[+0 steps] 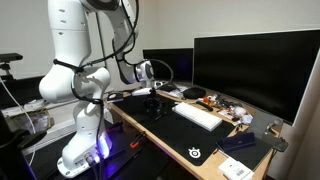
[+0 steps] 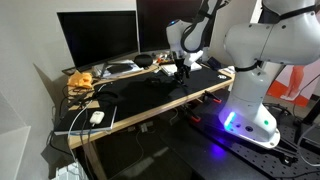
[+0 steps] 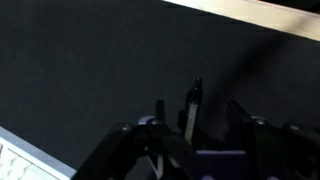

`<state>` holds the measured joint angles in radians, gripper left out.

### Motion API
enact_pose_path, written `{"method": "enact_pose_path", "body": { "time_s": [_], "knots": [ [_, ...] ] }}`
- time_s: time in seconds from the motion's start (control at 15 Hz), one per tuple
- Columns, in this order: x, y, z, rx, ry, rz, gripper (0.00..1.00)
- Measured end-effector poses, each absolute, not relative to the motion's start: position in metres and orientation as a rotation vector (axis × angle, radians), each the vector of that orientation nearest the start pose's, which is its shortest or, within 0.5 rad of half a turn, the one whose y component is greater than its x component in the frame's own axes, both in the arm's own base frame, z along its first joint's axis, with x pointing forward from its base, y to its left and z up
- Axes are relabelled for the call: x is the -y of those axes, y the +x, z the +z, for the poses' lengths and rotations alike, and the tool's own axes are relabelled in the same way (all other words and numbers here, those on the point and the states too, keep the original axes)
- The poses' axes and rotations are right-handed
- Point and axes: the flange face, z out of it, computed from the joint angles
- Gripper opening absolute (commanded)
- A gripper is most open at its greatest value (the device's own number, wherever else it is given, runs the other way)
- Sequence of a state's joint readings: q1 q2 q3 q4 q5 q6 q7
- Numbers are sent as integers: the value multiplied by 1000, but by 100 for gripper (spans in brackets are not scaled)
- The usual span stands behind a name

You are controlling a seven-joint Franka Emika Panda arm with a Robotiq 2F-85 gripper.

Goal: Pick the pen from the bottom right side of the table and place it on the black mat

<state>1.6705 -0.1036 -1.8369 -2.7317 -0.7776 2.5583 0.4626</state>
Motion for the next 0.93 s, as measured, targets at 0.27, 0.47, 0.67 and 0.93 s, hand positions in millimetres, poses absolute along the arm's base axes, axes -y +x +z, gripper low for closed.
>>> {"method": "enact_pose_path", "body": {
  "time_s": [0.27, 0.47, 0.67, 0.93],
  "knots": [
    [36, 378, 194, 163, -3430, 153, 100],
    [29, 385, 189, 208, -3426, 98, 100],
    [19, 390, 183, 259, -3417, 55, 100],
    [10, 389, 179, 326, -3412, 13, 100]
  ]
}}
